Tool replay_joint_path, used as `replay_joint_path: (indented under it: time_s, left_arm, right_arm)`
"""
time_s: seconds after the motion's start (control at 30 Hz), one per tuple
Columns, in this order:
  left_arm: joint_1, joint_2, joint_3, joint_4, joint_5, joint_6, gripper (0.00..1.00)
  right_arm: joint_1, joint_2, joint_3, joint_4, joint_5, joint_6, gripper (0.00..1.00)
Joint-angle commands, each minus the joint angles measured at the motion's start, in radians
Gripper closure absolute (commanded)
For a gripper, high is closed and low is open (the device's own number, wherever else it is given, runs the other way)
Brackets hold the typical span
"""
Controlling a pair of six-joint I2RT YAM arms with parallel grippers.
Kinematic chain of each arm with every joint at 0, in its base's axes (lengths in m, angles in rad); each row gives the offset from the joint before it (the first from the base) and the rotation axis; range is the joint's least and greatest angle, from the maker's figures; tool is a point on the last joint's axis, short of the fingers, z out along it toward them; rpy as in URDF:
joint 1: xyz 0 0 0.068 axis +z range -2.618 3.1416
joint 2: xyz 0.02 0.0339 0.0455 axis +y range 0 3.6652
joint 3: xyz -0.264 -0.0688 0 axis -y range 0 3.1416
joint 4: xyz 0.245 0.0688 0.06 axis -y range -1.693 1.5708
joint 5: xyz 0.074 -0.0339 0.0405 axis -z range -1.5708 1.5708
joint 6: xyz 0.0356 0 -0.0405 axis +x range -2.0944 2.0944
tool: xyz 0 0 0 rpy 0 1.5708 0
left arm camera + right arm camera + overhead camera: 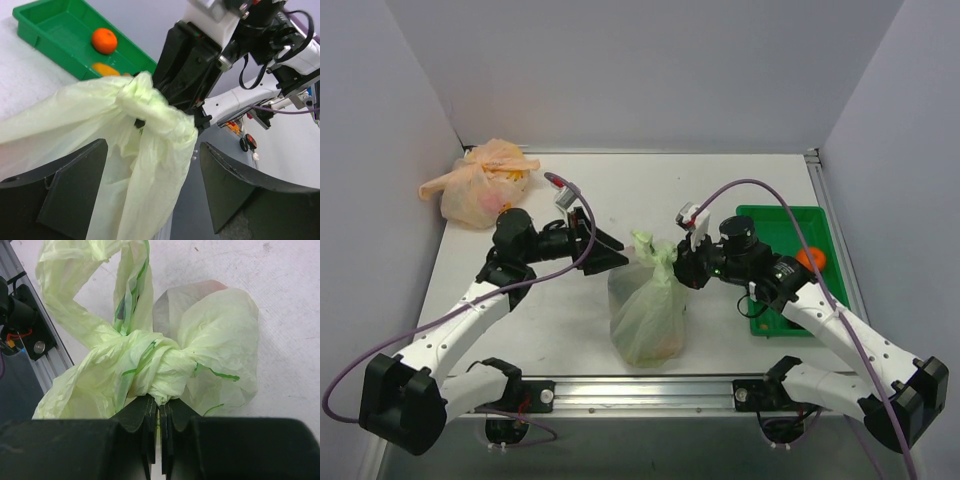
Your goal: Place the fake fruits into the plastic bag and tie a complex knot
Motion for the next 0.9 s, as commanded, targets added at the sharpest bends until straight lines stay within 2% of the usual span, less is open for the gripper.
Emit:
replay_joint_path:
  time_s: [0.0, 0.2, 0.27, 0.3, 0.33, 0.4, 0.43, 0.5, 0.7, 0.87]
  left_arm:
    - [-0.074, 0.016, 0.124, -0.193, -0.111, 0.148, 0.14]
    - [-0.166, 0.093, 0.221, -0.27, -0.252, 0.162, 0.13]
    - [-0.178, 0.114, 0.244, -0.27, -0.256, 0.144, 0.23]
    - [-0.178, 0.128, 0.248, -0.281, -0.265, 0.135, 0.31]
    - [-0.178, 0.134, 0.25, -0.296, -0.269, 0.116, 0.49]
    - [-0.157, 0.138, 0.236, -0.304, -0.26, 0.107, 0.7]
    - [-0.151, 0.133, 0.219, -0.315, -0.265, 0.112, 0.86]
    - [-0.117, 0.116, 0.196, -0.33, -0.265, 0.112, 0.98]
    - [-0.024, 0.078, 0.146, -0.397, -0.252, 0.153, 1.0]
    - [-0.011, 0.062, 0.132, -0.421, -0.254, 0.204, 1.0]
  right_arm:
    - [0.013, 0.016, 0.068, -0.033, 0.005, -0.058, 1.0]
    - [0.022, 0.032, 0.089, -0.063, 0.011, -0.087, 1.0]
    - [0.026, 0.033, 0.098, -0.073, 0.018, -0.098, 1.0]
    - [0.027, 0.032, 0.102, -0.077, 0.022, -0.104, 1.0]
    - [0.027, 0.03, 0.106, -0.089, 0.025, -0.11, 1.0]
    - [0.027, 0.021, 0.112, -0.105, 0.036, -0.128, 1.0]
    - [0.026, 0.015, 0.112, -0.117, 0.039, -0.136, 1.0]
    - [0.026, -0.002, 0.105, -0.126, 0.048, -0.148, 1.0]
    - [0.0, -0.046, 0.086, -0.159, 0.087, -0.165, 1.0]
    - [-0.043, -0.079, 0.076, -0.177, 0.088, -0.173, 1.0]
